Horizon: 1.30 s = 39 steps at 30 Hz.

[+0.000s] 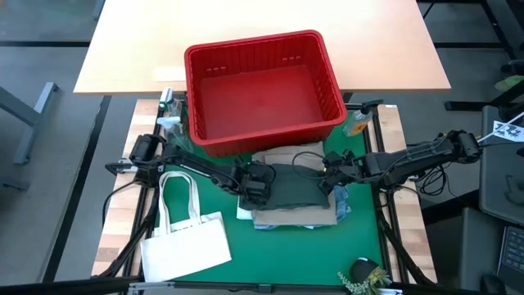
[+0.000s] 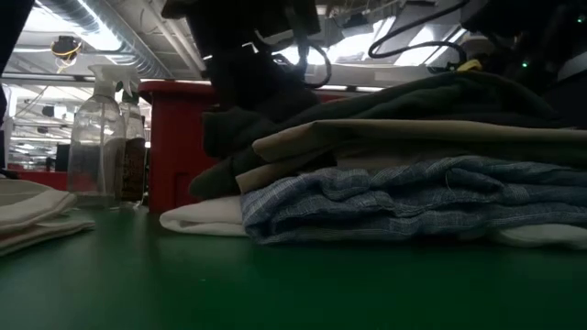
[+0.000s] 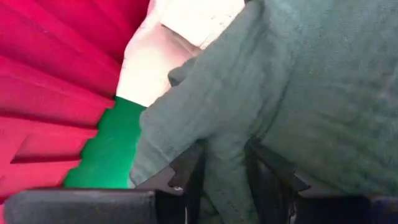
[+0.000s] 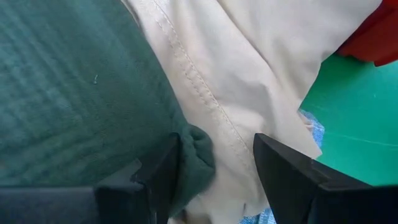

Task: Fold Laundry from Bin
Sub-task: Stack the folded green polo shirt on top of the folded light brown shorts, then put the stack of folded clothes into the red bin

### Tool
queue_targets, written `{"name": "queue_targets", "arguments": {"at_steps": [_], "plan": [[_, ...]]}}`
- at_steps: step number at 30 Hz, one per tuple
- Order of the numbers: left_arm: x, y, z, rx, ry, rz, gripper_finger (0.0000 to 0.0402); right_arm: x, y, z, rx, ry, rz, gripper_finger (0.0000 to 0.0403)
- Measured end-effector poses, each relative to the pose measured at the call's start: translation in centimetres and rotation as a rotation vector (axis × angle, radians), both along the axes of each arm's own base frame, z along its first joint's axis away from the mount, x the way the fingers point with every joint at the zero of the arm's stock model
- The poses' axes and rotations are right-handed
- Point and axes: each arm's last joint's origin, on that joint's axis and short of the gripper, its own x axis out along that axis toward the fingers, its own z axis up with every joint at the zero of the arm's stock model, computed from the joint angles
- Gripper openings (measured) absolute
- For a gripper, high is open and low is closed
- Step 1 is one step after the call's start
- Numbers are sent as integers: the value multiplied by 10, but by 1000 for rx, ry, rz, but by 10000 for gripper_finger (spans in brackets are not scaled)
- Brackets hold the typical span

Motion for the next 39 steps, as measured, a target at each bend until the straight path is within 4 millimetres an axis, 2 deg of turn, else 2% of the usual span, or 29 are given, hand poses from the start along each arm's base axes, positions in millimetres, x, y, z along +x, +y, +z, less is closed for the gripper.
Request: {"name": "queue_targets", "arguments": {"at_steps": [5, 10, 16, 22, 29, 35, 39], "plan": [[-8, 1, 19, -19, -17, -7, 112, 3, 1, 15, -8, 19, 30, 207], [-22, 0, 48, -46, -59, -21, 112, 6, 1, 42, -21, 31, 53, 207], [-35, -1, 79, -154, -142, -61, 111, 8, 2, 76, -28, 16, 78, 207], [-43, -3, 96, -275, -183, -108, 111, 11, 4, 101, 29, -42, 101, 207], [-43, -18, 103, -400, -228, -196, 111, 18, 18, 106, 161, -124, 199, 207], [-42, -41, 107, -387, -295, -261, 111, 26, 48, 105, 169, -176, 323, 207], [-43, -55, 102, -333, -289, -274, 111, 29, 69, 93, 122, -131, 380, 207]]}}
